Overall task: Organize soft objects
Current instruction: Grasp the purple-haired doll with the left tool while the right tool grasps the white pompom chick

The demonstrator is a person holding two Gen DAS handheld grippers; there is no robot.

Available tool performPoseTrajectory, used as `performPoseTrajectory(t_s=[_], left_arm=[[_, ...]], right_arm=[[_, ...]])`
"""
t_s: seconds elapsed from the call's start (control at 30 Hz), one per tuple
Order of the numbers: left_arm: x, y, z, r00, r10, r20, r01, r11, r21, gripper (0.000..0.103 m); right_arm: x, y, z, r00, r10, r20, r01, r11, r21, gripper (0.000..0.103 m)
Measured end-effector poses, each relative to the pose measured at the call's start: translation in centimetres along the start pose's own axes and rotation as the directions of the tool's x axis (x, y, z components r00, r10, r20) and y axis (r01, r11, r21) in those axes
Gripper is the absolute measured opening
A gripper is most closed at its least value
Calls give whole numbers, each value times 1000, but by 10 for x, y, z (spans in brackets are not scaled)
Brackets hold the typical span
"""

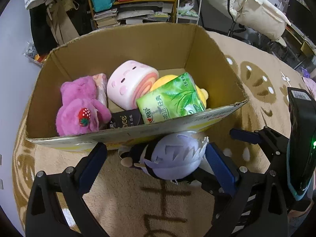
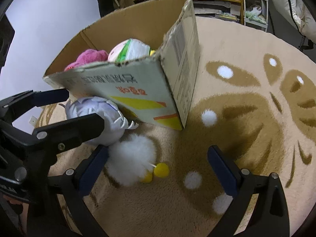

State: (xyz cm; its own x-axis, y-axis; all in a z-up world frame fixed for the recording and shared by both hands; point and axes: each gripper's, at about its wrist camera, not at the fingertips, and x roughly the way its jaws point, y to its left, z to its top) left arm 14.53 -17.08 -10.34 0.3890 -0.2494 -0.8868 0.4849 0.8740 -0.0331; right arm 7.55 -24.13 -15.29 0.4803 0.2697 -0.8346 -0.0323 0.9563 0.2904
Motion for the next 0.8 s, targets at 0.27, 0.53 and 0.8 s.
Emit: performPoseTrajectory(t_s=[0.27, 0.53, 0.8], left_arm=[[13, 7, 0, 998, 35, -48, -36, 999, -12, 99], [21, 18, -6, 995, 35, -94, -39, 998, -45, 99], [32, 29, -16, 990, 25, -137, -35, 997, -68, 101]], right_arm=[[7, 7, -1, 1000, 16, -2, -16, 999, -31, 103], [14, 15, -1, 999, 28, -20, -29, 998, -49, 103], [18, 25, -4, 999, 18, -27, -20, 996, -82, 99]])
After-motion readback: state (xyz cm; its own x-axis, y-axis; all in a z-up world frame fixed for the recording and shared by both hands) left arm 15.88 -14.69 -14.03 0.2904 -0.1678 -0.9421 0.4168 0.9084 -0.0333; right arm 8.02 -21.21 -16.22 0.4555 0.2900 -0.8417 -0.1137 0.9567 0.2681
